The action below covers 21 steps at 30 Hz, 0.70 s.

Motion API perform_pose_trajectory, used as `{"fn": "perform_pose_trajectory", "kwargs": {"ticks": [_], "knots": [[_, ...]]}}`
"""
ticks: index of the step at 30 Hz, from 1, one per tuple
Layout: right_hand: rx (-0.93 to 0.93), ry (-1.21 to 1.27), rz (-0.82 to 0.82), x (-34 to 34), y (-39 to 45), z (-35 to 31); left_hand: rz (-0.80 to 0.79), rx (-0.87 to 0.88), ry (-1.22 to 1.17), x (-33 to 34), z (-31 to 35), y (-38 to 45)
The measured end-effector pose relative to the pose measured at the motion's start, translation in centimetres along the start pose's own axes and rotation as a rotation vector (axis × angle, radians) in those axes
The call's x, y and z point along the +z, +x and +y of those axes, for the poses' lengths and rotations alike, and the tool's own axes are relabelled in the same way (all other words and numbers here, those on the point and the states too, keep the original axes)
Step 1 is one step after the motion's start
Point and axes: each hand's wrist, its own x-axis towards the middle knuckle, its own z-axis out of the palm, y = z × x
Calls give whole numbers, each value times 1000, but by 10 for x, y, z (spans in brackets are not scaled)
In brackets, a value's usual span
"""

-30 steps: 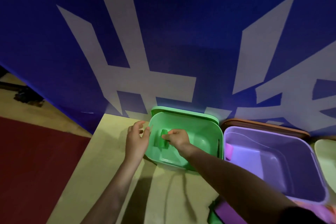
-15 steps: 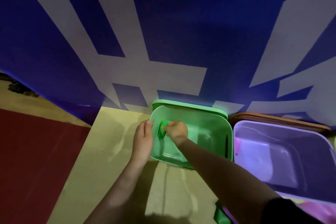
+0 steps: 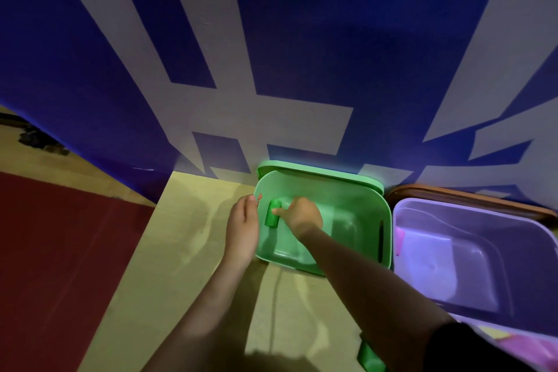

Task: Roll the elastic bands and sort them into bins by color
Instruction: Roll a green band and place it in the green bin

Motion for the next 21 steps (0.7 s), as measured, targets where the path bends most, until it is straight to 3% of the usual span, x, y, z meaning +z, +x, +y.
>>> {"fn": "perform_pose_trajectory", "kwargs": {"ticks": [9,21], "knots": [[-177,-91,-65,0,-7,-1,-23,-21,-27,-1,-5,1],[-159,-110,-7,-4,-8,7,-39,-61,-29,-3,0,-1]]}}
